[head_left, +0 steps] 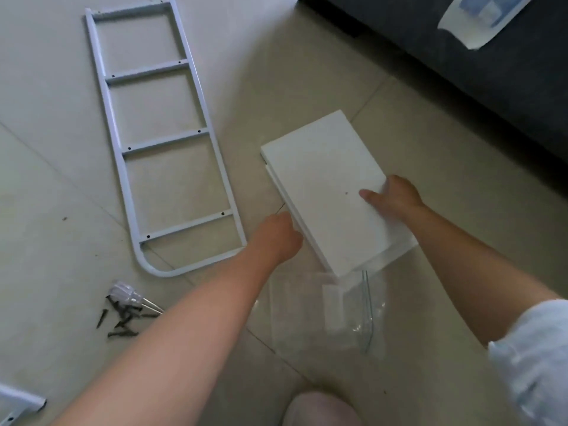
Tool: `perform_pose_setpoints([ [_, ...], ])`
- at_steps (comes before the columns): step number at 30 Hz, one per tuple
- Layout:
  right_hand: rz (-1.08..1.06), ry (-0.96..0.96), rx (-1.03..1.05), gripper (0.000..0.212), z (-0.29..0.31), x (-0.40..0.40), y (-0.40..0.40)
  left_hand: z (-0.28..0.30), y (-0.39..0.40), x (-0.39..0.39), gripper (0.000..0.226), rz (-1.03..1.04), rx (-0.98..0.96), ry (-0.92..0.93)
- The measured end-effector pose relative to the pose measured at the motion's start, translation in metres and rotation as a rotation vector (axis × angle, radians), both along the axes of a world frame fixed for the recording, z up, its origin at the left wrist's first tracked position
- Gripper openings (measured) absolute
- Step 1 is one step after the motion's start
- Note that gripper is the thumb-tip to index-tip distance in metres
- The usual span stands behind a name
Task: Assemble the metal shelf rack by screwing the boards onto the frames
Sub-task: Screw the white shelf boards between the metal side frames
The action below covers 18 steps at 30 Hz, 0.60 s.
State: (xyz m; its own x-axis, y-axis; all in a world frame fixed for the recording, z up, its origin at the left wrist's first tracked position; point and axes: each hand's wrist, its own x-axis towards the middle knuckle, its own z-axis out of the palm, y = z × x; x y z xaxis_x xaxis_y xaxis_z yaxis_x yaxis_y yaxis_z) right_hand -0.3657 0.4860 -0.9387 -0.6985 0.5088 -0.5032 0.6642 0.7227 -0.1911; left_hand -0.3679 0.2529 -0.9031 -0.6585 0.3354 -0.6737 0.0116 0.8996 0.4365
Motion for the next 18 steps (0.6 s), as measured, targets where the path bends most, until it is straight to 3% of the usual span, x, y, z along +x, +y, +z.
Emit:
perform_pose_setpoints([
  [6, -0.079, 0.138, -0.109, 0.055, -0.008, -0.006, 0.016, -0.019, 0.039, 0.004, 0.022, 0.291, 0.110, -0.051],
  [10, -0.096, 0.128, -0.055, 0.058, -0.008, -0.006, 0.013, -0.025, 0.047, 0.003, 0.011, 0.453, 0.186, -0.082],
  [13, -0.158, 0.189, -0.017, 0.043, 0.001, -0.005, 0.008, -0.031, 0.047, 0.000, 0.031, 0.543, 0.204, -0.117],
  [18, -0.155, 0.357, -0.013, 0.040, 0.043, -0.012, -0.004, -0.031, 0.042, -0.004, 0.028, 0.847, 0.409, -0.334],
])
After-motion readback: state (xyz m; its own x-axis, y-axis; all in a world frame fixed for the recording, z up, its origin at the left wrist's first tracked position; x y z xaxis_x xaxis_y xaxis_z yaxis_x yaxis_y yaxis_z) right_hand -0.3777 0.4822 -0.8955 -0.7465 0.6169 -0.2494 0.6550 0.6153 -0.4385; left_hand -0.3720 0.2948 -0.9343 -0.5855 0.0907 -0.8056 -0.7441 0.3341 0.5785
